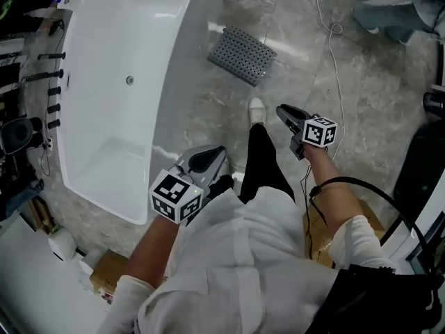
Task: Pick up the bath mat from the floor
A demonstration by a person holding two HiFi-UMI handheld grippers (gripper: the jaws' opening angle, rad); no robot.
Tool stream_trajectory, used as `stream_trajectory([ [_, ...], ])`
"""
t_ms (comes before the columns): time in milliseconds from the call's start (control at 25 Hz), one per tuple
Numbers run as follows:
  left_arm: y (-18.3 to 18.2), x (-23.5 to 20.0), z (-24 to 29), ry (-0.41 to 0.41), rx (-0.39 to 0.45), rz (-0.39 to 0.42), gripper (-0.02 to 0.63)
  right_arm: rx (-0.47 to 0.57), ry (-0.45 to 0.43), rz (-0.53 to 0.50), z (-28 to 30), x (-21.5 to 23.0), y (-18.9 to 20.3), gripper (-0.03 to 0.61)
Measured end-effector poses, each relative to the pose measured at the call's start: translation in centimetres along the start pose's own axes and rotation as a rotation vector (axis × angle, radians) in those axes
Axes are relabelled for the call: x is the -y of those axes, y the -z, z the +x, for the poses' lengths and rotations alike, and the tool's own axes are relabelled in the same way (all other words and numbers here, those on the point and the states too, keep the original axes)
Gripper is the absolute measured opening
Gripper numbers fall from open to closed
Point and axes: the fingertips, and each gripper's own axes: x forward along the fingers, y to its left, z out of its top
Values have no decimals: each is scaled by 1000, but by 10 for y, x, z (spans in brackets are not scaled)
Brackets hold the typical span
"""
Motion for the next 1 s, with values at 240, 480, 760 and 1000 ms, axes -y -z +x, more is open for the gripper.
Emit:
stream_trajectory([
  [240, -14, -44, 89, 2, -64, -26, 6, -55, 40, 128, 66, 141, 5, 95],
  [480, 5, -107, 168, 1, -135, -52, 6, -105, 54, 219, 138, 256, 39, 95],
  [760, 42, -151, 246, 51, -174, -81, 6, -127, 59, 335, 207, 357, 81, 97],
  [1000, 73, -193, 285, 41, -218, -181, 6, -157, 72, 398, 258, 434, 115, 129],
])
